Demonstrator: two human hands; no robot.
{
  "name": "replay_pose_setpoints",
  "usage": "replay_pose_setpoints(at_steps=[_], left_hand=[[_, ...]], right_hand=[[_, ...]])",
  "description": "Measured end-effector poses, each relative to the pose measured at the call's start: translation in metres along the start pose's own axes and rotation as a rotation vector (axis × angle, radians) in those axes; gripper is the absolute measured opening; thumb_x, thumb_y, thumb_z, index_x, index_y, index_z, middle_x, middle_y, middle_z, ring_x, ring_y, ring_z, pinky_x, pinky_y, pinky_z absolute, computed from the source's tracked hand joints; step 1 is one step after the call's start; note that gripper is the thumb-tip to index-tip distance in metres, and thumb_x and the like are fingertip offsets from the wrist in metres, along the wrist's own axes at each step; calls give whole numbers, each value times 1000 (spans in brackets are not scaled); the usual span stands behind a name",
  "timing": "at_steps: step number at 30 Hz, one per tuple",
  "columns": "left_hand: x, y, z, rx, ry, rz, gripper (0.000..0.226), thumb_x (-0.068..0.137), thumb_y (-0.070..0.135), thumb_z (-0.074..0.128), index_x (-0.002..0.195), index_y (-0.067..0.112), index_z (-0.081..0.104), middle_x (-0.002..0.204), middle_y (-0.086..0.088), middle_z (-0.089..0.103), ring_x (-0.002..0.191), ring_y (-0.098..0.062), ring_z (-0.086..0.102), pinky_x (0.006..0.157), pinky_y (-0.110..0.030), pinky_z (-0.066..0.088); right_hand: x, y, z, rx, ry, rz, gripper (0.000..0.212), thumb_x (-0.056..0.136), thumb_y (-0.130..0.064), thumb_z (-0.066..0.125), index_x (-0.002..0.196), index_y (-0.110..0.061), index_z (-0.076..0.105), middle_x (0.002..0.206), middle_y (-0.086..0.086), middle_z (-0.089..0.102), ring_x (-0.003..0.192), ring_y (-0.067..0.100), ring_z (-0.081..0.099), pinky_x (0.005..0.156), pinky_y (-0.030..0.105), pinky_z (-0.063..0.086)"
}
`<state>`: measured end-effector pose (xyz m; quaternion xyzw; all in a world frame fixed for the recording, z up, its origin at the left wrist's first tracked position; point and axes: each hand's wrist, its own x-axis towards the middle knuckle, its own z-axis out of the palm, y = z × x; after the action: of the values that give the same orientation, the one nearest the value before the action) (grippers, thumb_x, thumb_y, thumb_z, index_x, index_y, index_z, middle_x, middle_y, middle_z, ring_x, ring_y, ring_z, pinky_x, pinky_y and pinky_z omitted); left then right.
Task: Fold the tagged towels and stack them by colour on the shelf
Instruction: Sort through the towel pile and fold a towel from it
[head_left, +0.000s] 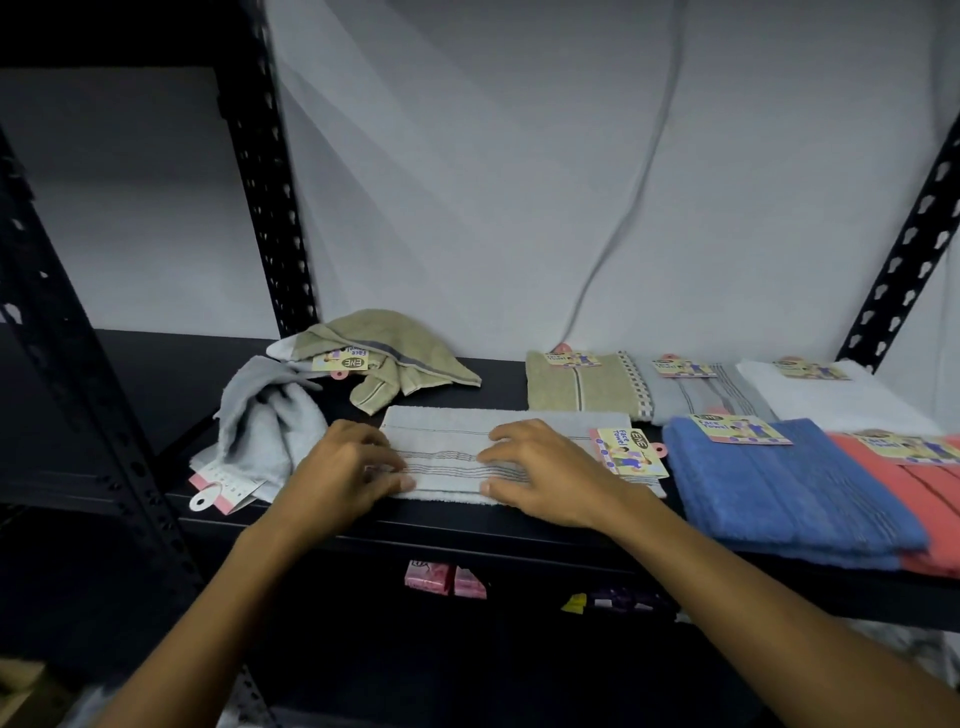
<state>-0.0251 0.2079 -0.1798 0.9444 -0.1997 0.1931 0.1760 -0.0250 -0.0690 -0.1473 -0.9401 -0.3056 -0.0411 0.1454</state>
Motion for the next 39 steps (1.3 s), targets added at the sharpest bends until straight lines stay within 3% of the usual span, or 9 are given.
replay_pose_setpoints(at_steps=[2, 6, 10, 15, 20, 23, 29, 34, 39], left_hand=[[-2, -1, -9, 2, -105, 25, 46, 76, 63, 68, 100, 25, 77, 100, 8, 66, 94, -10, 55, 77, -28, 46], [0, 3, -21, -32, -77, 76, 19, 89, 37, 69, 97, 21, 77, 94, 9, 72, 84, -11, 64, 72, -26, 49], [1, 5, -23, 27, -81, 90, 32, 93, 41, 50, 90, 17, 71, 81, 4, 70, 74, -14, 63, 66, -34, 51], [1, 3, -26, 30, -152, 96, 27, 90, 34, 68, 114, 22, 69, 106, 7, 69, 99, -12, 59, 82, -28, 47], [4, -1, -26, 132, -179, 180, 28, 93, 39, 57, 106, 19, 73, 100, 1, 69, 96, -20, 61, 76, -39, 53], [4, 0, -17, 237, -124, 262, 38, 95, 39, 37, 94, 14, 65, 90, -2, 61, 84, -23, 57, 65, -44, 52], [-4, 4, -15, 264, 133, 344, 15, 96, 19, 53, 95, 7, 63, 90, -7, 57, 76, -23, 50, 62, -37, 45], [-28, -3, -8, 305, 129, 418, 16, 94, 14, 57, 103, 6, 68, 95, -8, 63, 82, -24, 57, 65, -35, 49], [-41, -4, -12, 211, 88, 381, 23, 100, 19, 51, 102, 7, 70, 98, -5, 68, 87, -21, 65, 68, -33, 55]], right_hand=[[8, -7, 2, -8, -19, -85, 42, 95, -43, 58, 133, -25, 60, 138, -5, 51, 129, 14, 38, 105, 36, 37], [21, -13, 3, -48, -44, -176, 31, 97, -34, 56, 124, -22, 66, 125, -4, 63, 115, 15, 53, 95, 35, 44], [29, -12, 5, -156, -22, -227, 28, 99, -31, 49, 114, -16, 67, 110, 1, 67, 104, 21, 59, 84, 41, 48], [34, -15, -1, -238, -83, -290, 44, 98, -38, 51, 141, -29, 48, 126, -3, 62, 117, 18, 54, 92, 37, 46], [40, -16, -2, -323, -84, -402, 46, 98, -38, 50, 143, -30, 44, 111, 0, 65, 109, 19, 54, 82, 39, 48], [43, -14, -3, -364, -85, -437, 47, 97, -39, 51, 142, -30, 43, 105, 0, 64, 103, 18, 52, 76, 39, 49], [33, -3, 18, -372, 62, -583, 39, 90, -29, 43, 124, -22, 60, 95, 0, 60, 81, 19, 59, 47, 32, 49], [26, 2, 26, -306, 140, -637, 41, 83, -15, 69, 123, -24, 65, 94, 0, 58, 79, 18, 54, 45, 33, 47], [23, -2, 29, -291, 166, -645, 43, 83, -10, 72, 124, -23, 67, 92, 3, 56, 76, 20, 52, 42, 31, 40]])
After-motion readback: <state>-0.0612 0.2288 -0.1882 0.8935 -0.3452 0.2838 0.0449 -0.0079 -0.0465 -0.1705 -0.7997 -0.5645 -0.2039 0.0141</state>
